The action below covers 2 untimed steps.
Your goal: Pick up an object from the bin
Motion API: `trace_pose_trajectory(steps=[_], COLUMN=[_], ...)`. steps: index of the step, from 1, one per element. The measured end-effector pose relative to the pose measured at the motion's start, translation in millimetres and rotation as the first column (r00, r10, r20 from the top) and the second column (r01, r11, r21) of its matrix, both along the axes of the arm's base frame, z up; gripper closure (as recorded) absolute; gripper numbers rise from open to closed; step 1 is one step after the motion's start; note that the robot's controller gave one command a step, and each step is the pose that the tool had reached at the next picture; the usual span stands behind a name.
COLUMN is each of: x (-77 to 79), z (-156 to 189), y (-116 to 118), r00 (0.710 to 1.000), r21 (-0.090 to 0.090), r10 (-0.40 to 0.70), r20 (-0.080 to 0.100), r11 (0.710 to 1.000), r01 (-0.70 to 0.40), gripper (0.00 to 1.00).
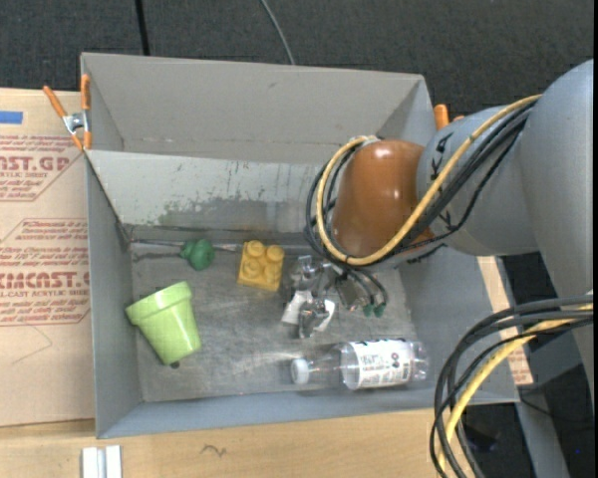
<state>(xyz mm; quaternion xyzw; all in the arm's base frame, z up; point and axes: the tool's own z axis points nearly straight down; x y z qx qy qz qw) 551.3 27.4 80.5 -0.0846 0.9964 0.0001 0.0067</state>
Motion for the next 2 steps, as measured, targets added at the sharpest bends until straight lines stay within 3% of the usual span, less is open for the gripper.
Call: trace_pose_trajectory(steps=[2], x=[-0.5], z=[4.1], y=[-0.2], r00=[1.0], r21=[0.0], r10=[-0.001], r20=[-0.003], r11=[1.0], r01=[0.001], gripper=[1.0])
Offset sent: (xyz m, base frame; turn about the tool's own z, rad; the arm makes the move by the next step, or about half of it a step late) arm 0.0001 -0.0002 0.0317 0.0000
